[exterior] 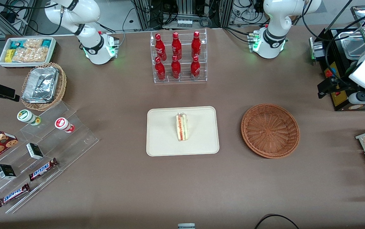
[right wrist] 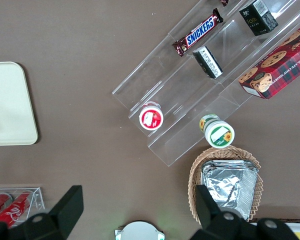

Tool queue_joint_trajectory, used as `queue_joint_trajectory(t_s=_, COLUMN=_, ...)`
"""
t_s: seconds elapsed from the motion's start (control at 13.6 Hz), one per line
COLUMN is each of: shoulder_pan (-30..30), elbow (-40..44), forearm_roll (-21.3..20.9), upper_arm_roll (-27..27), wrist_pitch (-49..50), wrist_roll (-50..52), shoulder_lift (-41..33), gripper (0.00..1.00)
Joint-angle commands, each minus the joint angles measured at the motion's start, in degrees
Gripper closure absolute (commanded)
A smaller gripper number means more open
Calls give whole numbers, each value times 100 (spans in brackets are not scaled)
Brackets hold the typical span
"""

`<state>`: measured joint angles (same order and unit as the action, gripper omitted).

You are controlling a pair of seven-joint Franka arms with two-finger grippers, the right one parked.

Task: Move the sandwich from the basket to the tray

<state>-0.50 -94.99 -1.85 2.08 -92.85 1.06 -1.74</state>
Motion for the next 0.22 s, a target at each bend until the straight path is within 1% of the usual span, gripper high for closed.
queue_joint_trajectory(t_s=0.0, shoulder_pan=41, elbow=138, forearm_roll=10, upper_arm_roll=21, wrist_pitch=4, wrist_roll=-98, shoulder_lift=69, gripper=0)
queue_joint_trajectory(t_s=0.15, shoulder_pan=41, elbow=156, forearm_roll=9, upper_arm_roll=21, wrist_pitch=4, wrist_roll=-98, shoulder_lift=43, gripper=0)
